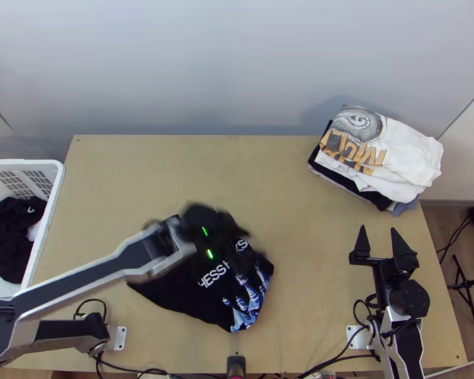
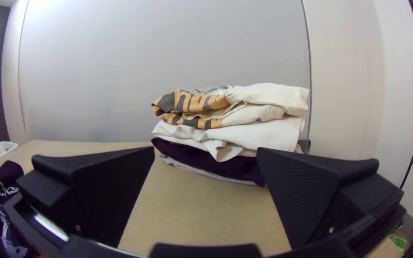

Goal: Fold the t-shirt

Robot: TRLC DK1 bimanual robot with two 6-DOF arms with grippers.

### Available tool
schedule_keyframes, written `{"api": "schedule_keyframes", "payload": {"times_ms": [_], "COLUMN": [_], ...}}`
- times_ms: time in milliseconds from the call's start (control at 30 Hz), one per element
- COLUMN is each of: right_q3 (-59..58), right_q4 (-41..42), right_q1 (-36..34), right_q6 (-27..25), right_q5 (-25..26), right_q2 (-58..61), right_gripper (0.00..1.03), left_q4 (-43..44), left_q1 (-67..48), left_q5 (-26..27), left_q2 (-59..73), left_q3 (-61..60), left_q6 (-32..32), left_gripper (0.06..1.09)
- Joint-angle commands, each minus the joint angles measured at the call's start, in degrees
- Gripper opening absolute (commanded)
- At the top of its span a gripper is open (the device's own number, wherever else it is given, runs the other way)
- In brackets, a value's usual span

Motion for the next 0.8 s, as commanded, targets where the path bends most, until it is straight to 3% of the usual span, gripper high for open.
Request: {"api": "schedule_keyframes", "payload": {"times_ms": [0, 67, 267, 533, 567, 667, 767], "right_q3": [0.0, -0.1, 0.0, 0.0, -0.1, 0.0, 0.0], "right_q4": [0.0, 0.0, 0.0, 0.0, 0.0, 0.0, 0.0], "right_q1": [0.0, 0.0, 0.0, 0.0, 0.0, 0.0, 0.0], "right_q6": [0.0, 0.0, 0.0, 0.0, 0.0, 0.0, 0.0], "right_q5": [0.0, 0.0, 0.0, 0.0, 0.0, 0.1, 0.0], "right_q2": [-0.1, -0.1, 0.0, 0.0, 0.0, 0.0, 0.0], "right_gripper": [0.99, 0.99, 0.99, 0.99, 0.99, 0.99, 0.99], "left_q4": [-13.9, -25.6, -48.2, -57.3, -57.7, -57.5, -54.5], "left_q1": [19.3, 23.5, 36.1, 39.0, 38.7, 37.7, 35.7], "left_q5": [-0.1, 0.0, 3.0, 4.7, 4.8, 7.7, 9.9], "left_q2": [1.6, 4.4, 8.4, 7.3, 7.1, 5.9, 5.0], "left_q3": [6.5, 9.3, 8.2, 2.9, 2.5, 1.6, -0.2], "left_q6": [7.9, 14.6, 32.7, 40.0, 40.0, 39.6, 38.5], "left_gripper": [1.04, 1.03, 1.03, 1.03, 1.01, 0.81, 0.8]}}
